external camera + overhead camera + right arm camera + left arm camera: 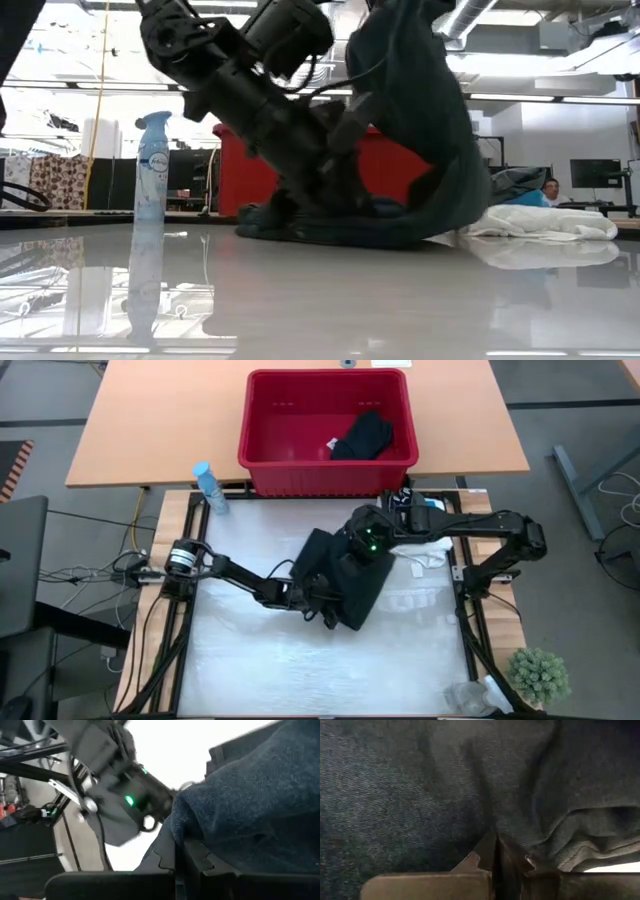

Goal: Fold laundry
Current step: Fold the blue pants

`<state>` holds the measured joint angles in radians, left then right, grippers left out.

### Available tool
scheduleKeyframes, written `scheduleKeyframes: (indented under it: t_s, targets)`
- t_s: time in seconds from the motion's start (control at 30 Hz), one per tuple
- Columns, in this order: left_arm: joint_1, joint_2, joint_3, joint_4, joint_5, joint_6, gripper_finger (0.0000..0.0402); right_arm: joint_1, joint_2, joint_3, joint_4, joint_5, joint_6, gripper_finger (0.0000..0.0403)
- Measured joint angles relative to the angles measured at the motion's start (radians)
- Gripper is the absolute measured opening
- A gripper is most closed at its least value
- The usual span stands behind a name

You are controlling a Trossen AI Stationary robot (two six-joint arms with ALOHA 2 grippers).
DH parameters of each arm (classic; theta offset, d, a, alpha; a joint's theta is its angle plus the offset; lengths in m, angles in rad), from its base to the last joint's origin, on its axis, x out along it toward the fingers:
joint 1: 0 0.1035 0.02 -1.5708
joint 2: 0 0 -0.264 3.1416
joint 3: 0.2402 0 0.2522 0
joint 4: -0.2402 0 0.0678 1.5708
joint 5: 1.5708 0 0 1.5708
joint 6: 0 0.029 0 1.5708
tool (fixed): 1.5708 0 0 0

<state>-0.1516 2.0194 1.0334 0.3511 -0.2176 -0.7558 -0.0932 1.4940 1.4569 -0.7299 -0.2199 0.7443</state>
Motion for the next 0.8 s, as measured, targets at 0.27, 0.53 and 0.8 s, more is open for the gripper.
scheduleKeyframes:
  t_s: [0.27, 0.53, 0.8]
  targets:
    - [0.026, -0.128, 0.011, -0.185, 0.043, 0.065, 0.0000, -0.019, -0.009, 0.014, -0.081, 0.032, -0.024, 0.0029]
    - [0.028, -0.340, 0.013, -0.406, -0.027, 0.125, 0.0000, -0.018, -0.010, 0.014, -0.094, 0.041, -0.046, 0.0029]
    - [0.016, -0.415, -0.122, -0.424, -0.303, 0.125, 0.0000, -0.018, -0.010, 0.014, -0.097, 0.040, -0.063, 0.0029]
